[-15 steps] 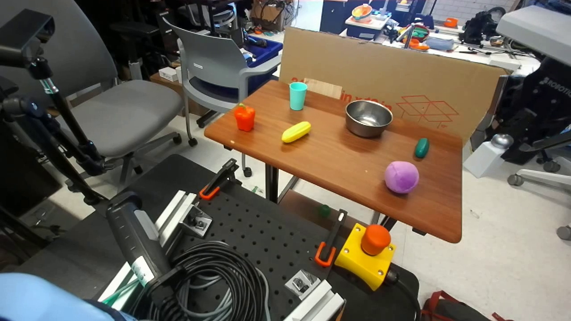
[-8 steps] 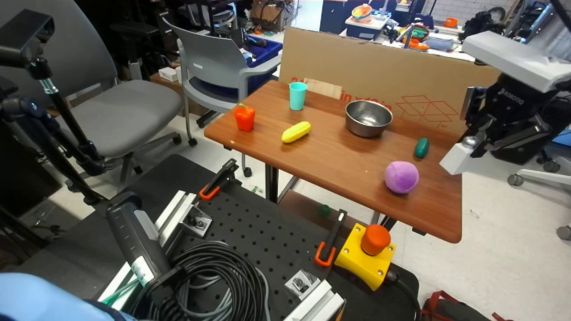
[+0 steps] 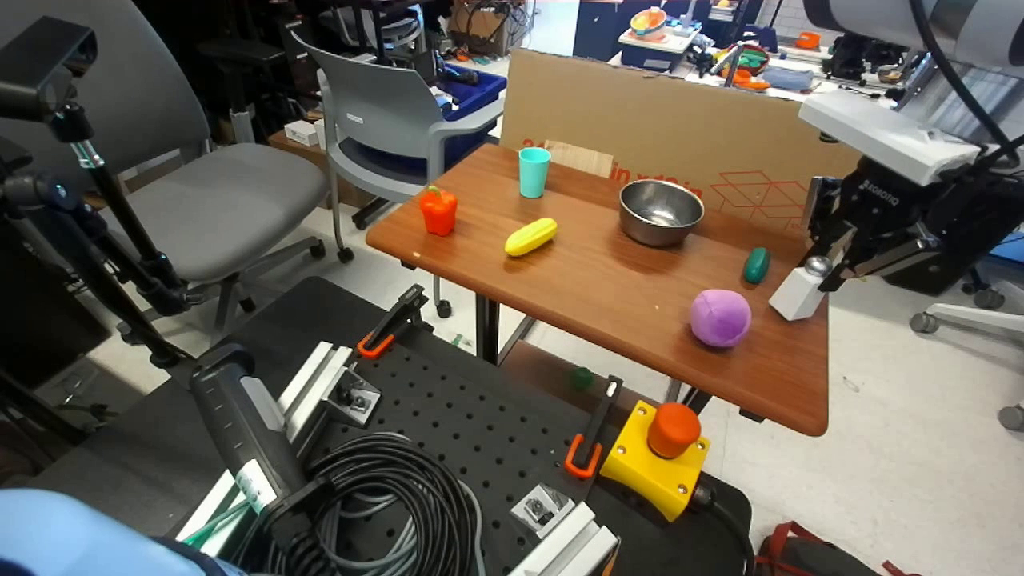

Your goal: Move the salt shaker to the right

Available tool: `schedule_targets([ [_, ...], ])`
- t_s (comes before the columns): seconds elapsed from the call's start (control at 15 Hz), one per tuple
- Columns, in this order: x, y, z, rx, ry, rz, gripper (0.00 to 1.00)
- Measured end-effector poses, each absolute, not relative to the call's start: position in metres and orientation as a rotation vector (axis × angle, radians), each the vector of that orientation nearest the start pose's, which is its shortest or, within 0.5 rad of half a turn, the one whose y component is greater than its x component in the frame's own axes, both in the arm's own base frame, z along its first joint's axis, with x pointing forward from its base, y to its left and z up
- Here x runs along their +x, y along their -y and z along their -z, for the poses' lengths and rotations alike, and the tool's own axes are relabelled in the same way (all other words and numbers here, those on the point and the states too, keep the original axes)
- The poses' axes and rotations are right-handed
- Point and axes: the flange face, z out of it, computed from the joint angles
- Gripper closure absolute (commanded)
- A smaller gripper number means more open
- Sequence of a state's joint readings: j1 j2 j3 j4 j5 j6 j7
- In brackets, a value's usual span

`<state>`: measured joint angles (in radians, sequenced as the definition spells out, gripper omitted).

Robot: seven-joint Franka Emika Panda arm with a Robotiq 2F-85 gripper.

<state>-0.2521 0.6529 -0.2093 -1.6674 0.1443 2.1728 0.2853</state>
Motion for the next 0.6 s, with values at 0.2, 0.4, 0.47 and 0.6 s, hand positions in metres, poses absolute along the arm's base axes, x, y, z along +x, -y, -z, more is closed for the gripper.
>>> schedule_targets([
  [0.2, 0.607, 0.275, -0.227, -2.903, -1.183, -0.198, 0.33],
  [0.4, 0.604, 0.257, -0.247, -2.929, -1.053, -0.178, 0.12],
  [0.47, 0.603, 0.248, -0.258, -2.935, -1.012, -0.163, 0.04],
  [0.6, 0.599, 0.229, -0.285, -2.945, -0.942, -0.123, 0.0],
])
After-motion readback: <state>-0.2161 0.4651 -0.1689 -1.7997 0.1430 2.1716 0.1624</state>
